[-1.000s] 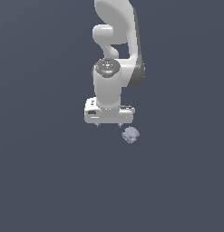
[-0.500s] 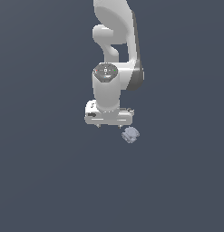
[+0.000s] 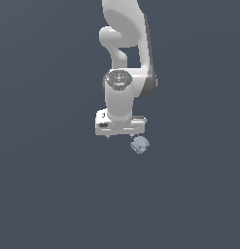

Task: Pick up the object and move it to a goal position.

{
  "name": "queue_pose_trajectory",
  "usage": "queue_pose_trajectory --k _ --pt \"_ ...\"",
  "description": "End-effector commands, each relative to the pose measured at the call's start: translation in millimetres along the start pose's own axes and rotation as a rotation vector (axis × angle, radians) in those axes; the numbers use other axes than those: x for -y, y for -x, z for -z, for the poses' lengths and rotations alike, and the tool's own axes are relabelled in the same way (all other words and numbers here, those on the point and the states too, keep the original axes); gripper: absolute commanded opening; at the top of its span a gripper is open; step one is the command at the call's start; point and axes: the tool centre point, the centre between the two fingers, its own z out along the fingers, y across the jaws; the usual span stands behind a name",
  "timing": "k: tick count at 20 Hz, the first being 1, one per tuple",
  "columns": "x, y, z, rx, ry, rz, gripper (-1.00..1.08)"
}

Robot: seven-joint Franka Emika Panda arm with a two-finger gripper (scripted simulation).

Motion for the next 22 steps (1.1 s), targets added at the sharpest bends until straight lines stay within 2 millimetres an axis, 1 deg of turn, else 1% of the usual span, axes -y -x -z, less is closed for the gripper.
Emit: queue_pose_trajectory --k 1,5,14,18,22 --pt "8.2 0.2 -4.0 0.0 0.003 0.052 1.0" --pt "26.0 0.9 -12.4 -0.001 0.008 0.167 1.0" --pt "75.4 5.7 -34.0 -0.006 0.017 0.48 1.0" --pt "90.0 8.0 -39.9 -0.009 0.019 0.57 1.0" --pt "98.8 9.5 -43.3 -0.01 0.019 0.624 1.0"
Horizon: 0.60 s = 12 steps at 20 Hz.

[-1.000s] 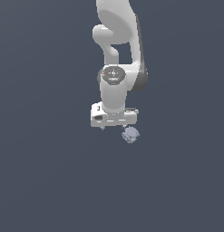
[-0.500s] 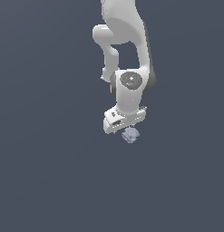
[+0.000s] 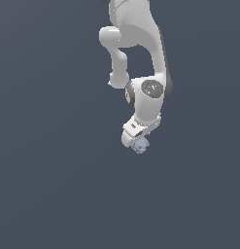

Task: Pick up the object and move it to a goal position.

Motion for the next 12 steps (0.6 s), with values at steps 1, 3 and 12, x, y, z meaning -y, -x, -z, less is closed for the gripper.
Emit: queue_pose_trajectory --k 1,3,12 --pt "3.9 -1.8 -1.6 -0.001 0.001 0.028 1.0" --pt "5.3 -2.5 -2.1 -0.002 0.001 0.037 1.0" --pt "5.5 -1.9 -20.2 -0.001 0.001 0.035 1.0"
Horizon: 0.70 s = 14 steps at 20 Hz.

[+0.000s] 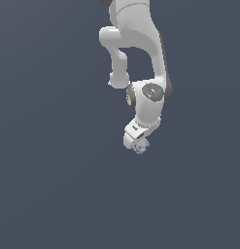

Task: Pick up the object and move it to a goal position.

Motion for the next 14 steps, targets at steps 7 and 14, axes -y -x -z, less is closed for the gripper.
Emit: queue_pose_trajectory --k 7,14 --pt "0.8 0.6 -36.2 0.001 -0.001 0.004 1.0" --pt "0.4 0.1 -38.6 0.001 -0.001 0.004 -1.0"
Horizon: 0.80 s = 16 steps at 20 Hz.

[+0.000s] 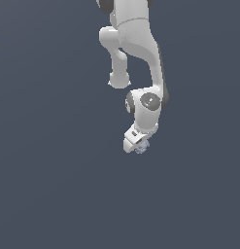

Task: Pick up the object and move it to a goal position.

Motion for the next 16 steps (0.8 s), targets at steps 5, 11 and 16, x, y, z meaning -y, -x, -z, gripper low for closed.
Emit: queue_pose_trajectory --k 5,11,16 --pt "0.6 -0.2 -1.1 0.0 -0.001 0.001 -1.0" --pt "-1.1 -0.8 5.4 0.0 0.001 0.0 -1.0" --pt "-5.1 -3.3 26.6 0.0 0.0 0.001 -1.0"
